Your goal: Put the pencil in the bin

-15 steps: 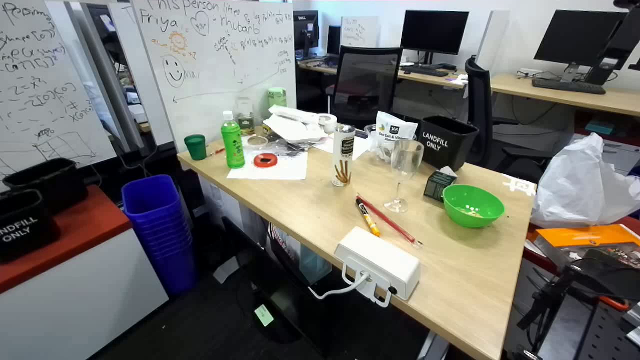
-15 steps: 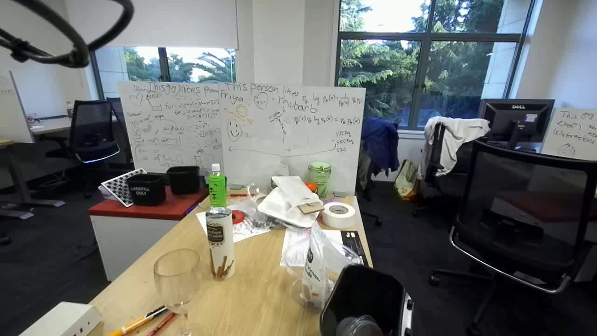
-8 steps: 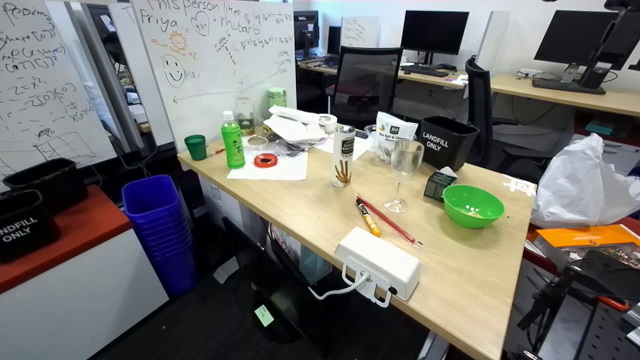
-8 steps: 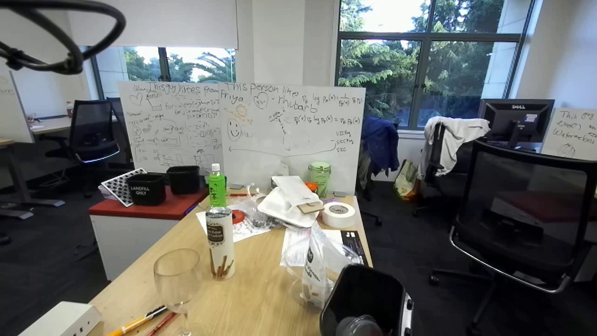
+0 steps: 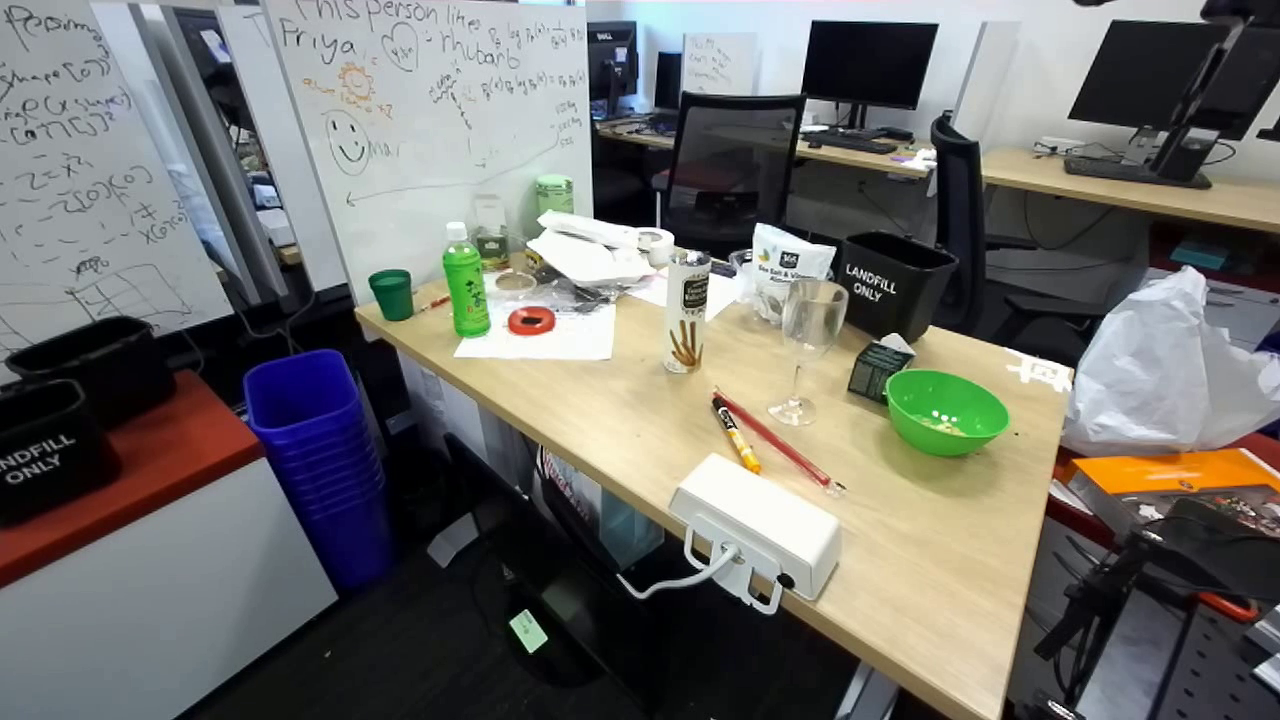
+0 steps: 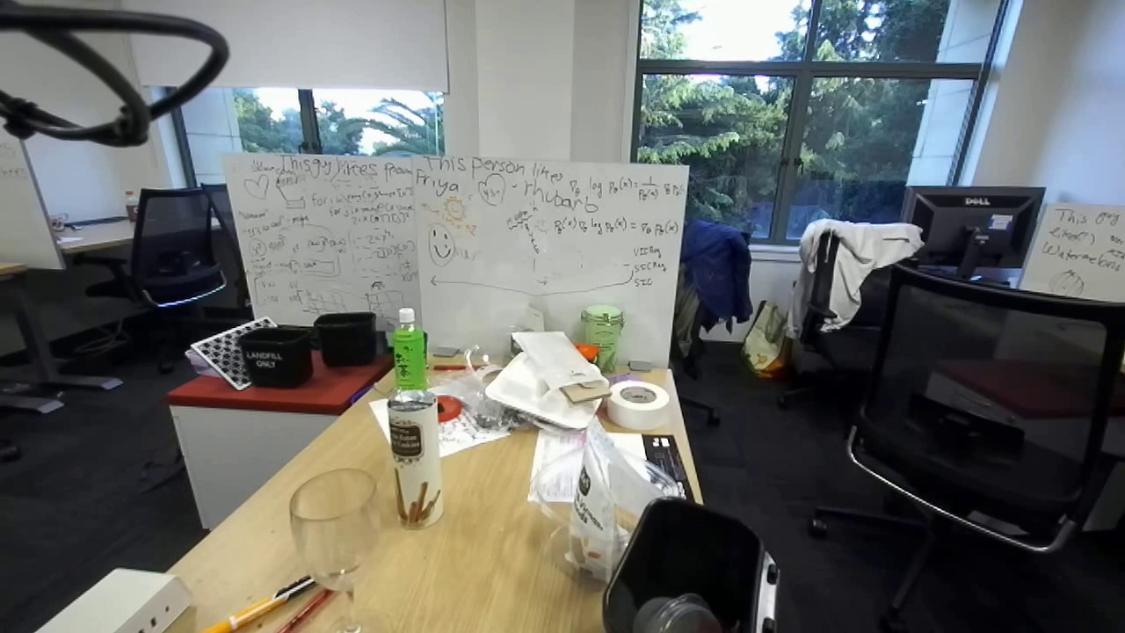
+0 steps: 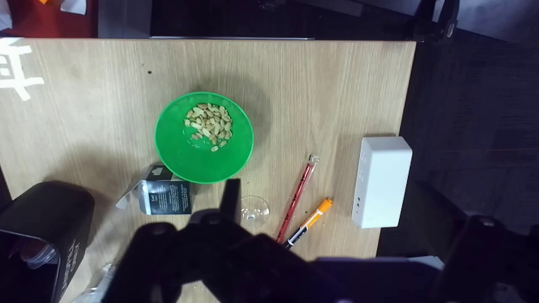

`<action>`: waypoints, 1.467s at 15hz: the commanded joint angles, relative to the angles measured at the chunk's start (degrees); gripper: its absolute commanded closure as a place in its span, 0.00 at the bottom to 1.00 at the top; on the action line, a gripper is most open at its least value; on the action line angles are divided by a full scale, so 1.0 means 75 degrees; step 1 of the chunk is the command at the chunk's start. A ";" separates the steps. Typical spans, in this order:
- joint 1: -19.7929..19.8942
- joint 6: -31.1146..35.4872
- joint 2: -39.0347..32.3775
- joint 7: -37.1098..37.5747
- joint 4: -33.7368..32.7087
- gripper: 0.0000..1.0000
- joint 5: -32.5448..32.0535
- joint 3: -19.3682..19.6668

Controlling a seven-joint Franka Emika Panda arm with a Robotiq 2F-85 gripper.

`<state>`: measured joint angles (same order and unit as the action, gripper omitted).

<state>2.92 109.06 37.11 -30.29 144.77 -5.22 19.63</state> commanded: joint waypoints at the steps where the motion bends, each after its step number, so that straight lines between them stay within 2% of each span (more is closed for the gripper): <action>1: 0.0103 -0.0010 -0.0024 -0.0053 -0.0011 0.00 0.0063 -0.0091; 5: 0.0016 0.0103 0.0020 -0.0104 0.0173 0.00 0.0100 -0.0146; 8: -0.0112 0.0555 0.0077 -0.0033 0.0657 0.00 0.0176 -0.0322; 14: -0.0584 0.2471 -0.0447 -0.0028 0.1548 0.00 0.0606 -0.0528; 16: -0.0694 0.2863 -0.0801 0.0136 0.1659 0.00 0.0603 -0.0693; 18: -0.0668 0.2622 -0.0689 0.0048 0.1669 0.00 0.0592 -0.0732; 22: -0.0712 0.2702 -0.0864 0.0098 0.1670 0.00 0.0584 -0.0870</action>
<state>-3.19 129.46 30.70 -29.17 157.36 -1.39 13.95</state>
